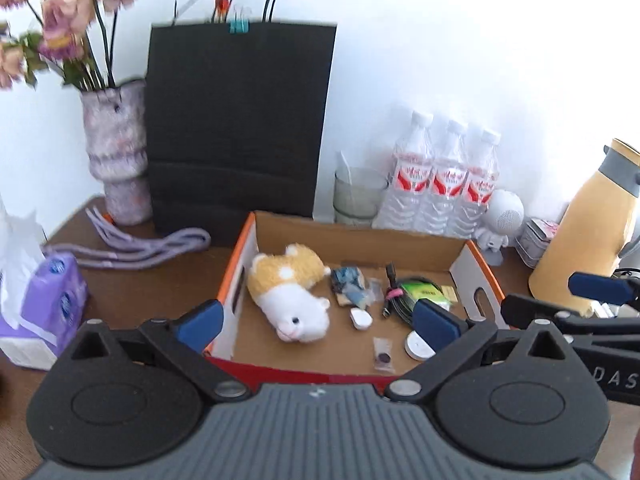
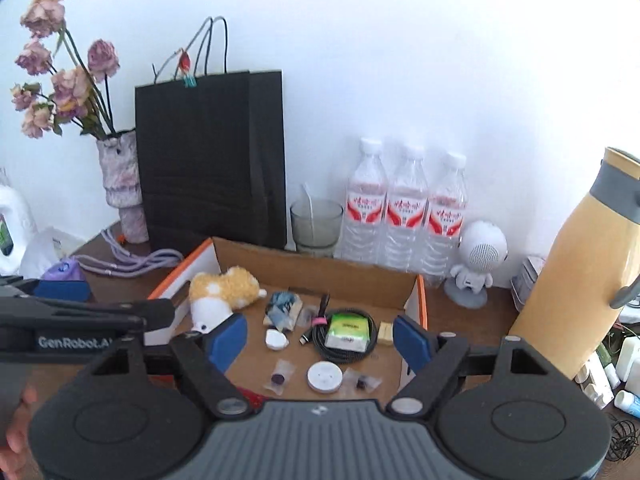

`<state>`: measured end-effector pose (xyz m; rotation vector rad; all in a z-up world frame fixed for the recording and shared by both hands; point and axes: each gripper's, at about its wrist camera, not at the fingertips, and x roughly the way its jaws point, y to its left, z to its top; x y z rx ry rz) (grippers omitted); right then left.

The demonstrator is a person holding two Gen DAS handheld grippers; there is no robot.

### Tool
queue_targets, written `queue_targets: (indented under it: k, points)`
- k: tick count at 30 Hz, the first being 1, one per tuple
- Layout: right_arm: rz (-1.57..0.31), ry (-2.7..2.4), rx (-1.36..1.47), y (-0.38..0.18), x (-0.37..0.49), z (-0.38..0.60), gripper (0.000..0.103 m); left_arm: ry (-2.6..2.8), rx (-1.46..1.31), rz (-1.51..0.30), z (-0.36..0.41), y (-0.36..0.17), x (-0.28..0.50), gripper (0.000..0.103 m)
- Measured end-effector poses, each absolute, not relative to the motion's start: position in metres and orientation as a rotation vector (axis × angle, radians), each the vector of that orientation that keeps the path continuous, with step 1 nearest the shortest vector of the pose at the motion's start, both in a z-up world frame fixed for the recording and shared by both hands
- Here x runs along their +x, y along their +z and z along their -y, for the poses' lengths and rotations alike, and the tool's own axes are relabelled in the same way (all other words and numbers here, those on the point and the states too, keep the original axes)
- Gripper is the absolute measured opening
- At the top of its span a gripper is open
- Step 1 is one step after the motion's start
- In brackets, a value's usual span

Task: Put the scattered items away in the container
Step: 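Carry both white caps into the box and open both tools, then grasp the purple pouch with the left tool while the right tool grasps the red ornament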

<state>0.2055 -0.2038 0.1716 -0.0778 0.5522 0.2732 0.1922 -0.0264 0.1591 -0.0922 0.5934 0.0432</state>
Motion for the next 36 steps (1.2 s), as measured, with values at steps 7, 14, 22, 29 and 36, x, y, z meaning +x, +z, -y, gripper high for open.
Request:
queue_targets:
  k: [7,14,22,29,36]
  points:
    - [-0.475,0.265,-0.009,0.177,0.163,0.209,0.079,0.051,-0.073,-0.518,0.028,0.165,0.15,0.103]
    - [-0.392,0.265,0.034,0.133,0.039,0.221,0.08,-0.045,-0.011,-0.435,0.033,0.132,0.031,0.103]
    - [-0.442,0.257,0.056,0.061,-0.097,0.235,0.087,-0.196,0.036,-0.528,0.035,0.06,-0.088,0.103]
    - [-0.48,0.177,0.065,0.055,-0.066,0.247,0.086,-0.225,0.012,-0.523,0.033,0.053,-0.042,0.103]
    - [-0.536,0.097,0.046,0.045,-0.004,0.267,0.085,-0.231,0.034,-0.596,0.05,0.035,0.051,0.103]
